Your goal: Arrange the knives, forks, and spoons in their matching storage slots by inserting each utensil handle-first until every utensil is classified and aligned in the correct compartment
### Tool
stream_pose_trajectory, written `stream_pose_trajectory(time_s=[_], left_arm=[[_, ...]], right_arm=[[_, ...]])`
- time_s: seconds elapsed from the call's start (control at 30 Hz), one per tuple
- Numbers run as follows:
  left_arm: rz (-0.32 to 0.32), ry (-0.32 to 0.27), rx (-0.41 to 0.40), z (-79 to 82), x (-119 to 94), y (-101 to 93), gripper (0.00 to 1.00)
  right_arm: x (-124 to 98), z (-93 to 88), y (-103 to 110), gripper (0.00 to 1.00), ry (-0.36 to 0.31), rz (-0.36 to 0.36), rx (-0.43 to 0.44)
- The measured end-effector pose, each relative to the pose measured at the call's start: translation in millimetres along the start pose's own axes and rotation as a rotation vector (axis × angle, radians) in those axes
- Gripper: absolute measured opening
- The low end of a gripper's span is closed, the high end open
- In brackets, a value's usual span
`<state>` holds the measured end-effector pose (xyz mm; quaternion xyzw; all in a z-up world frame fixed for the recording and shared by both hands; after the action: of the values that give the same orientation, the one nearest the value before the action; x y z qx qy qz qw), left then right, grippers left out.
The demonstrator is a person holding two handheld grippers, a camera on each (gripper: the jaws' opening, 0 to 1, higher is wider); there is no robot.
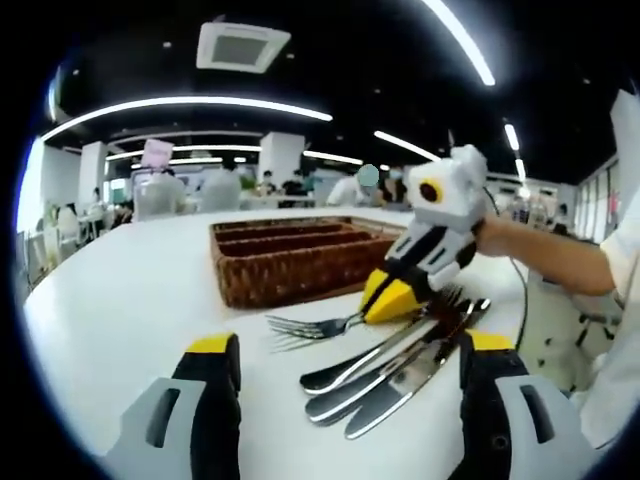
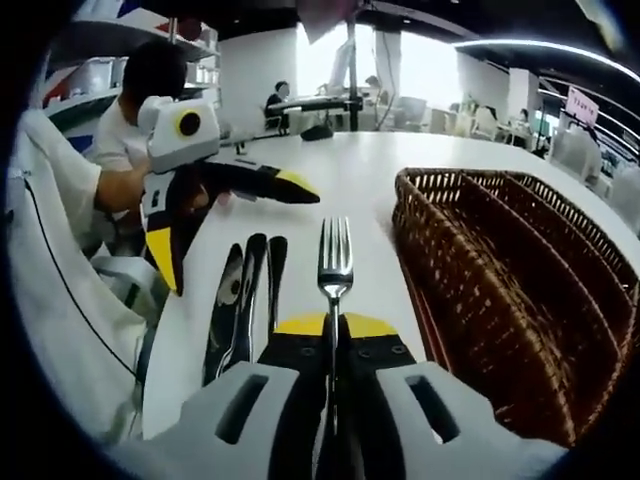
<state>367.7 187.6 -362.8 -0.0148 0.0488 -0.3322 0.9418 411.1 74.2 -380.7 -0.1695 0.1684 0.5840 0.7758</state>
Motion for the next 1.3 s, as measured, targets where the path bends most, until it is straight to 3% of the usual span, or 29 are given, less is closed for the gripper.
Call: stream_pose_trajectory(time_s=[0.2,0.33,0.67,1.17,1.3], left_arm=[[-0.006,-0.001,-0.003,0.3,0,-2.0,0.91],[-0.010,0.001,-0.003,-0.3,2,-3.2,0.91],[-0.006,0.009,-0.009,-3.0,3,-1.1,0.91],[-0.011,0.015,-0.023,-7.5,6,-1.7,0.97],[-0.015,0.018,-0.027,-8.6,7,-2.6,0.97]], right_arm=[[2,-3.5,-4,0.03,0.014,0.062,0.061],[5,-2.3,-8,0.02,0.052,0.086,-0.010],[8,-2.9,-13,0.03,0.034,0.131,-0.029],[12,-1.8,-17,0.03,-0.021,0.157,-0.016],[11,-0.1,-25,0.03,-0.009,0.087,-0.067]])
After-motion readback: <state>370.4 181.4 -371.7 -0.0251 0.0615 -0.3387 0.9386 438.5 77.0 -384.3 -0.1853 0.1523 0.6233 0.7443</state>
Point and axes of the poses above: the point that each gripper's makers call its tool centre point, and the gripper's own axes: x roughly forward along the fingers, y roughly to its left, z roughly out of its top, the point moved 4 cm from there along -x, roughly backward along the fingers, and after that the axes turned 7 degrees about -y, right-handed, at the moved point
